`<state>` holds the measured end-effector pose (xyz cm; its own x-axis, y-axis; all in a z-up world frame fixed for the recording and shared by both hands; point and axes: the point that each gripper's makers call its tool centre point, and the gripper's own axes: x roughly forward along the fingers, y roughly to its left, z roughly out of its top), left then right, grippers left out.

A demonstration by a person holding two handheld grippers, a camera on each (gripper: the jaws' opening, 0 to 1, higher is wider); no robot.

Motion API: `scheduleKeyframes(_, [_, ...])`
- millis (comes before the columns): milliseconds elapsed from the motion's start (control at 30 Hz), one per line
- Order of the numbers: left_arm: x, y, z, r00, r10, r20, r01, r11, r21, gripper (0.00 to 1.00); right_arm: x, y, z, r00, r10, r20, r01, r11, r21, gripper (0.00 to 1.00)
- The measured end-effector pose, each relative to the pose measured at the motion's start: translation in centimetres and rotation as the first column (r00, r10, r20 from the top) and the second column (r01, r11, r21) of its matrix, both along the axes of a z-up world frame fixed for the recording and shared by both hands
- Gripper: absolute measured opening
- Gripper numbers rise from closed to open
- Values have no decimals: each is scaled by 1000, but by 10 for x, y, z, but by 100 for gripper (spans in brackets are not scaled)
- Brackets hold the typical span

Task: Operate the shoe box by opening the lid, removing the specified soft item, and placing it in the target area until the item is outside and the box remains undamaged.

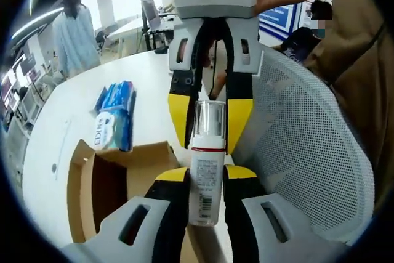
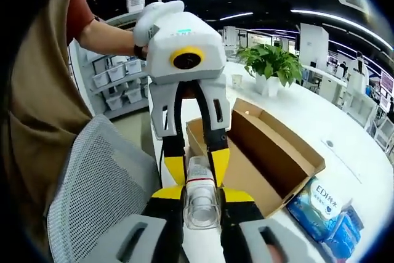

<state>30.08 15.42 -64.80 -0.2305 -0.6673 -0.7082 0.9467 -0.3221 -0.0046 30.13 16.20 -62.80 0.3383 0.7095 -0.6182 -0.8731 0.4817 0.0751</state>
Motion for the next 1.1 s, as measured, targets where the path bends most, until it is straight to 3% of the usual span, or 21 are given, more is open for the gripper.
scheduleKeyframes(300, [15,-22,15,999,42,0,-42,998,-38,19,15,-19,17,997,70,-19,-71,995,-70,17])
scheduleKeyframes(633, [44,-61,37,994,105,-9,-105,989,-107,19,47,-54,43,986,163,-33,-166,968,-186,17])
scheduleKeyframes(1100, [90,-112,45,987,160,26,-155,977,-147,19,89,-99,51,976,216,-31,-215,924,-315,17])
